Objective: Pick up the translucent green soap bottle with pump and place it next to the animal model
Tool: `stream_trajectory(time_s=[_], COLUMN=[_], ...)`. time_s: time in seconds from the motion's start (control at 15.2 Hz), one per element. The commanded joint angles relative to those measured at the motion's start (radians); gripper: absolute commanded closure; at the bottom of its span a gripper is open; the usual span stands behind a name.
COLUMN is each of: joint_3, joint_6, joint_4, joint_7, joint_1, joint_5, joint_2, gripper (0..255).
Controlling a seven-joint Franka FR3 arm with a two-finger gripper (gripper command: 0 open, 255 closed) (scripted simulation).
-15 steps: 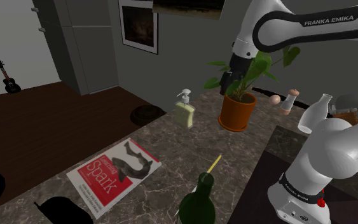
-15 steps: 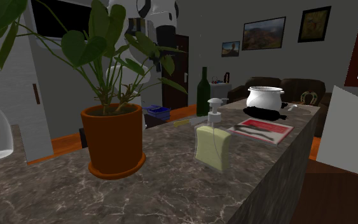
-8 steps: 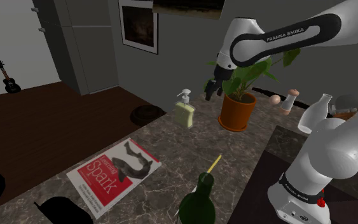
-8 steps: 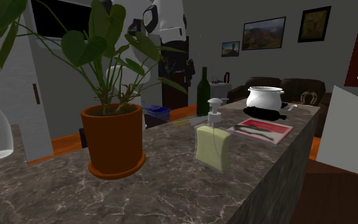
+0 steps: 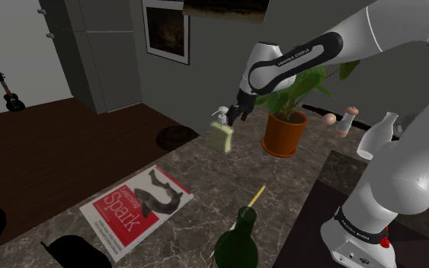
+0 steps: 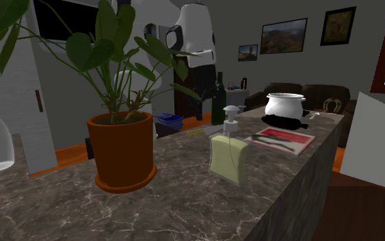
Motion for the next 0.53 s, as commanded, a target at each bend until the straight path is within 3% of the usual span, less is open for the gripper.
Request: stream_trajectory(time_s=[0.0, 0.46], joint_3=[-0.003, 0.001], joint_6=[0.049, 0.137], joint_4=[0.041, 0.073], joint_7=[-0.025, -0.058], joint_1=[0.005, 0.007], joint_5=[0.026, 0.064], joint_2=[0.080, 0.195], gripper=[0, 0])
